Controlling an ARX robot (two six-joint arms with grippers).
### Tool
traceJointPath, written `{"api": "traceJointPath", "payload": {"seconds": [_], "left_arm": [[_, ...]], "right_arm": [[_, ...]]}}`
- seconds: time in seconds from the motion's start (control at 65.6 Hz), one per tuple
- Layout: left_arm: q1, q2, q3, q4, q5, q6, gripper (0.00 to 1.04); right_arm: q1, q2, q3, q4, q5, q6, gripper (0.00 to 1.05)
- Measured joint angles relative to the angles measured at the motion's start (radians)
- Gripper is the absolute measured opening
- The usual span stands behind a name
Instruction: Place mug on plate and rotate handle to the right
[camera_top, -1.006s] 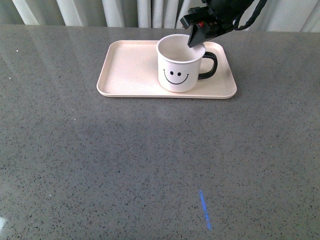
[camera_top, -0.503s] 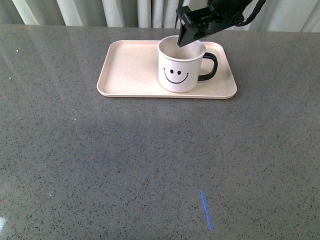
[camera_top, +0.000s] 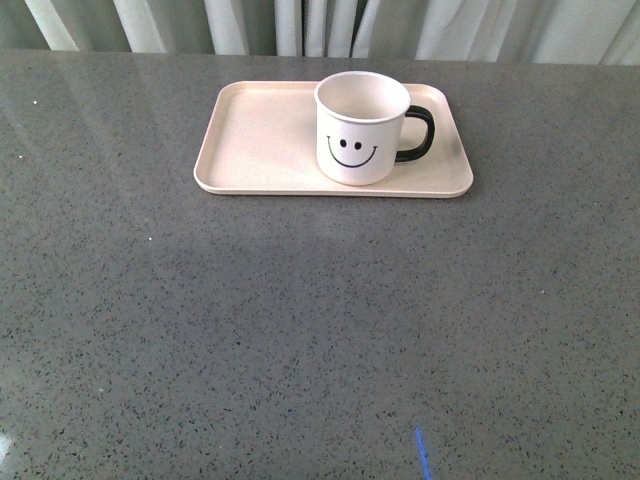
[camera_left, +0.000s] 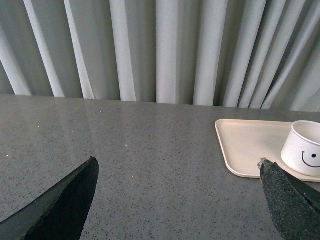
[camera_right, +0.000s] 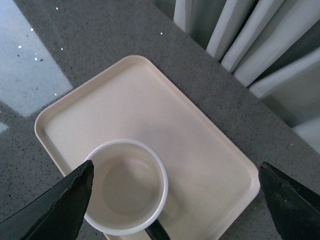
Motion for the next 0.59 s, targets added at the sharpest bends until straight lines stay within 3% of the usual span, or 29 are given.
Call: {"api": "traceJointPath", "payload": {"seconds": [0.076,0.122,0.168,0.213,0.351,0.473,0.595], "left_arm": [[0.0,0.0,0.0,0.0,0.0,0.0,0.96],[0.0,0.0,0.0,0.0,0.0,0.0,0.96],[0.0,0.0,0.0,0.0,0.0,0.0,0.96],[0.0,0.0,0.0,0.0,0.0,0.0,0.96],[0.0,0.0,0.0,0.0,0.0,0.0,0.96],[0.0,0.0,0.0,0.0,0.0,0.0,0.96],[0.0,0.0,0.0,0.0,0.0,0.0,0.96]], "right_arm": [[0.012,-0.062,-0.166,0.327,0.249,0.125,0.85],[0.014,-0.128,-0.394,0.701,0.432,0.268,0.73],[0.007,-0.188,-0.576,0.943,0.48,0.366,0.62],[0.0,-0.245,-0.705,1.083,0.482,0.406,0.54],[-0.02,-0.389,-0.948,1.252,0.476,0.456,0.31],[-0.033,-0.507,-1.168,1.32,0.455,0.473,0.03],[-0.043,-0.614,-1.32,1.354,0.444,0.476,0.02]]}}
